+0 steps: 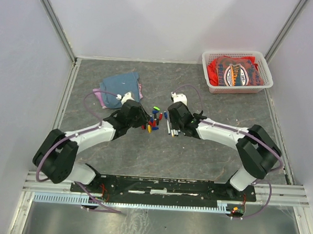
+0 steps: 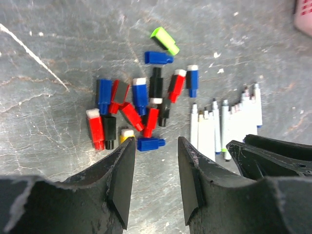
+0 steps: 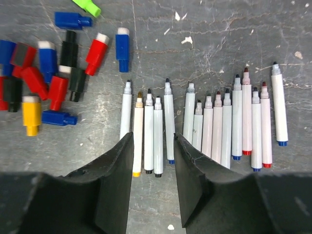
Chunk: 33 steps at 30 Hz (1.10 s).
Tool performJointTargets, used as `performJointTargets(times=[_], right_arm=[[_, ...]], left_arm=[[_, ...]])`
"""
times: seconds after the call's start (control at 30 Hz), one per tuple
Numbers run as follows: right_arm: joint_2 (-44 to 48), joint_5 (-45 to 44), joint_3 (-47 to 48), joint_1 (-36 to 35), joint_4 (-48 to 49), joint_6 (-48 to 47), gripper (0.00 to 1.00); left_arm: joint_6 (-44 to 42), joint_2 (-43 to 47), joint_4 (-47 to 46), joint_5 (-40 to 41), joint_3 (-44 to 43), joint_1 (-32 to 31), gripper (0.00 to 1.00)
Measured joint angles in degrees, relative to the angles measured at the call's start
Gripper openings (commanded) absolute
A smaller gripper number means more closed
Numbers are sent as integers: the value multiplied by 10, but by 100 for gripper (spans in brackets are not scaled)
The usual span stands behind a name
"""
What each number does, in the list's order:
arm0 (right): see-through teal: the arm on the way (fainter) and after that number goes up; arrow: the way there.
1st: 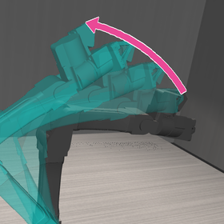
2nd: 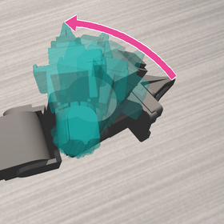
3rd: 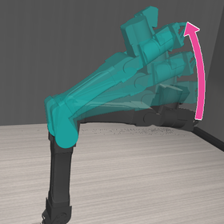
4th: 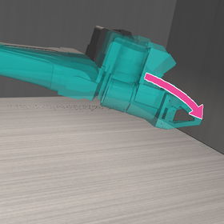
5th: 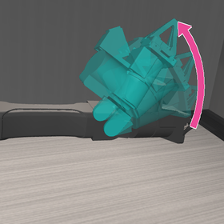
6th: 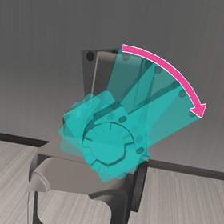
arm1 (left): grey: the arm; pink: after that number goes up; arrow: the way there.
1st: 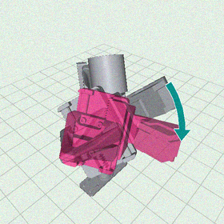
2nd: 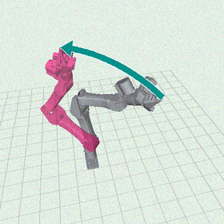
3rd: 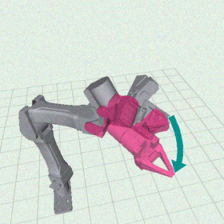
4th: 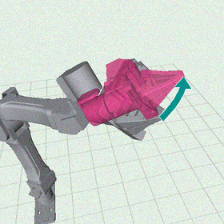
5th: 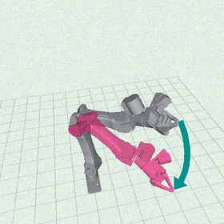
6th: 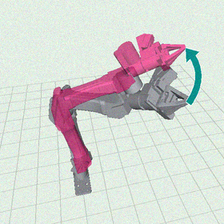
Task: Open the pen caps
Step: Reset both arms
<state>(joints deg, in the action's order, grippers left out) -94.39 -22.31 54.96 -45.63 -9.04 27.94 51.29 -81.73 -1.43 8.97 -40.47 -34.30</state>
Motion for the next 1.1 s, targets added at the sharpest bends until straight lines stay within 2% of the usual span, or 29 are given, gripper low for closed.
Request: performJointTargets(times=[0.2, 0.33, 0.43, 0.53, 0.67, 0.87, 1.0, 1.1], right_arm=[[86, 2, -15, 0, -5, -9, 53], [164, -16, -48, 0, -9, -13, 59], [222, -41, -84, 0, -13, -11, 66], [290, -79, -136, 0, -21, -2, 77], [367, -132, -194, 0, -34, 13, 85], [442, -189, -235, 0, -59, 36, 87], [466, -209, -247, 0, -65, 47, 83], [468, -219, -255, 0, -65, 51, 90]], left_arm=[[-27, 118, -4, 54, 23, -10, 49], [-49, 252, -46, 122, 108, -12, 50], [-52, 309, -63, 171, 166, -12, 50], [-51, 331, -68, 221, 215, -12, 50], [-51, 363, -75, 274, 274, -13, 50], [-51, 381, -86, 303, 288, -15, 50], [-51, 381, -94, 311, 288, -17, 50], [-51, 383, -95, 315, 288, -18, 50]])
